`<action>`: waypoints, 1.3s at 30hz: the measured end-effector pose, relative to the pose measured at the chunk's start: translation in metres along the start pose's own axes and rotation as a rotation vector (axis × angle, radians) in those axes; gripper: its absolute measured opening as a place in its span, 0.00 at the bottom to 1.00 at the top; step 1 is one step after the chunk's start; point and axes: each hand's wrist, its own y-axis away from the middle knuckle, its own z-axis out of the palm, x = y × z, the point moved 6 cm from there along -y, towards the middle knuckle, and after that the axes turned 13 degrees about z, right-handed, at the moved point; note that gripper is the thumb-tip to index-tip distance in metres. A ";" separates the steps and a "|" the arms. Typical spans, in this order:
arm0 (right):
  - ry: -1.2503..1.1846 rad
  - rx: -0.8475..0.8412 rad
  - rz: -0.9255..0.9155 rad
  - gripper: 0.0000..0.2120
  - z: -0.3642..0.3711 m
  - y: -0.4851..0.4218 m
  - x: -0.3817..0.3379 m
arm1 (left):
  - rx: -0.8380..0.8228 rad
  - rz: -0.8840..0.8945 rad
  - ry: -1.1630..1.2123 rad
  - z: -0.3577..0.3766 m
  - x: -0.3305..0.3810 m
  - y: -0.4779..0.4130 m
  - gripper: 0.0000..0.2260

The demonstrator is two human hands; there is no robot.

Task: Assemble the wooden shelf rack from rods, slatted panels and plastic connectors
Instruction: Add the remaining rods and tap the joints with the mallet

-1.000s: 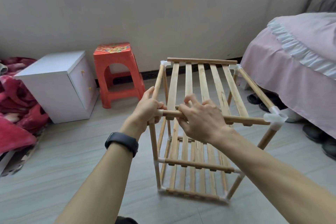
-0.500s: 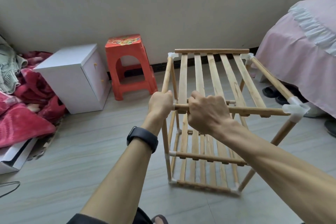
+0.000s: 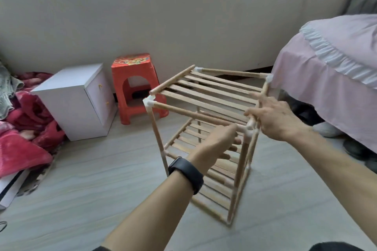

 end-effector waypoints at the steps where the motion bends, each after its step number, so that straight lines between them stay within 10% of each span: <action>1: -0.052 -0.018 0.061 0.18 -0.006 0.003 0.015 | -0.053 0.064 -0.072 -0.001 0.009 0.002 0.10; 7: -0.533 0.153 0.185 0.11 -0.028 0.024 0.026 | 0.637 0.536 -0.471 -0.113 0.041 0.020 0.08; 10: -0.566 0.197 0.135 0.12 -0.023 0.034 -0.017 | 0.916 0.344 -0.669 -0.177 0.005 0.027 0.14; 15: -0.330 0.110 0.020 0.24 0.008 0.030 -0.086 | 0.609 0.031 0.068 -0.169 -0.056 0.000 0.20; 23: -0.345 0.244 0.006 0.26 0.032 -0.005 -0.042 | 0.502 0.083 0.307 -0.111 -0.046 0.011 0.18; 27: -0.567 0.161 0.298 0.19 0.043 -0.010 -0.011 | 0.243 0.056 0.435 -0.062 -0.032 0.011 0.19; 33: -1.361 -0.286 0.547 0.33 0.052 0.029 -0.025 | -0.089 0.324 -0.273 -0.033 0.002 0.005 0.17; 39: -1.345 -0.425 0.372 0.32 0.055 0.065 -0.070 | 0.470 1.046 -0.995 -0.056 0.033 0.025 0.08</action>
